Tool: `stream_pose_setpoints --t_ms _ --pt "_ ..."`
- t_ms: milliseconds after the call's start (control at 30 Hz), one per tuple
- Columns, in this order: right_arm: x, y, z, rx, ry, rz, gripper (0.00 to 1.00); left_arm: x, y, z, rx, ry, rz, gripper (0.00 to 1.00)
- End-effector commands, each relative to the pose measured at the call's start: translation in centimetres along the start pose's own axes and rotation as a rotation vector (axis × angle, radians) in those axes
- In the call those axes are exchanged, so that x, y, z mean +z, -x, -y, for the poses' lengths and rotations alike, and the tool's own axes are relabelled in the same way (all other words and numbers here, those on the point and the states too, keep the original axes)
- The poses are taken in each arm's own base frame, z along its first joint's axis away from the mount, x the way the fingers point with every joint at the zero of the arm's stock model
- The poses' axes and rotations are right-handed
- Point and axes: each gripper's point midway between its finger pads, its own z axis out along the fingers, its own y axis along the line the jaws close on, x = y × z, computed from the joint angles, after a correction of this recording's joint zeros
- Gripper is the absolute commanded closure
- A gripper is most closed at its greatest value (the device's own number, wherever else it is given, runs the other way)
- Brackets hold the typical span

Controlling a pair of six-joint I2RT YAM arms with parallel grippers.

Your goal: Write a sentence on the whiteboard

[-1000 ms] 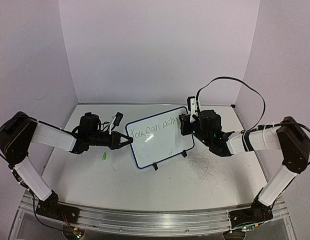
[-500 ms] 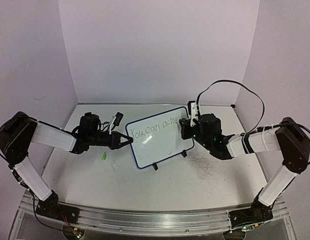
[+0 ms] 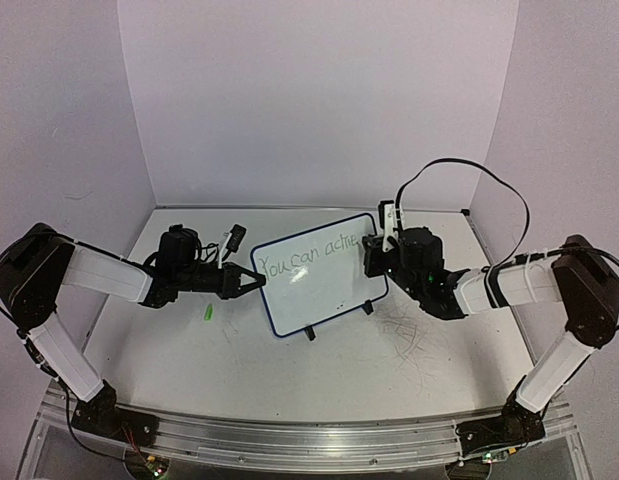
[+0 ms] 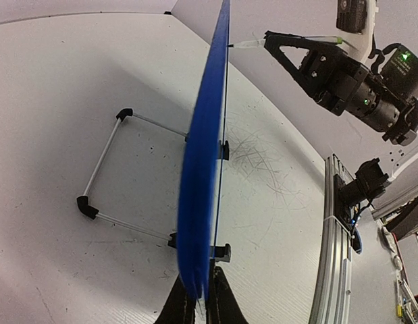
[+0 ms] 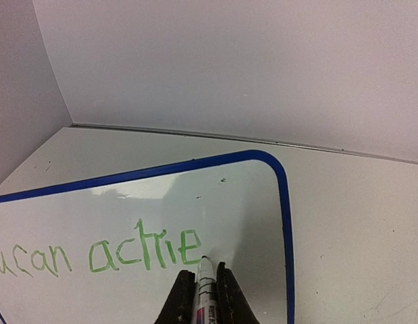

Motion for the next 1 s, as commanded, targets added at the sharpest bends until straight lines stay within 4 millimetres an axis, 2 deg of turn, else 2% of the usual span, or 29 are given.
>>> stream_pose_setpoints --t_ms 0,333,633,967 --pt "-2.0 3.7 -0.6 0.026 0.065 0.115 1.0 0.3 -0.8 -1.8 0.031 0.076 -0.034 1.0" --pt "0.0 3.9 -0.6 0.02 0.049 0.108 1.0 0.2 -0.7 -1.7 0.033 0.076 -0.029 1.0" --pt "0.5 4.0 -0.4 0.007 0.029 0.11 1.0 0.4 -0.9 -1.8 0.028 0.071 -0.037 1.0" --pt "0.9 2.6 0.3 0.0 -0.009 0.071 1.0 0.3 -0.9 -1.8 0.03 0.073 -0.034 1.0"
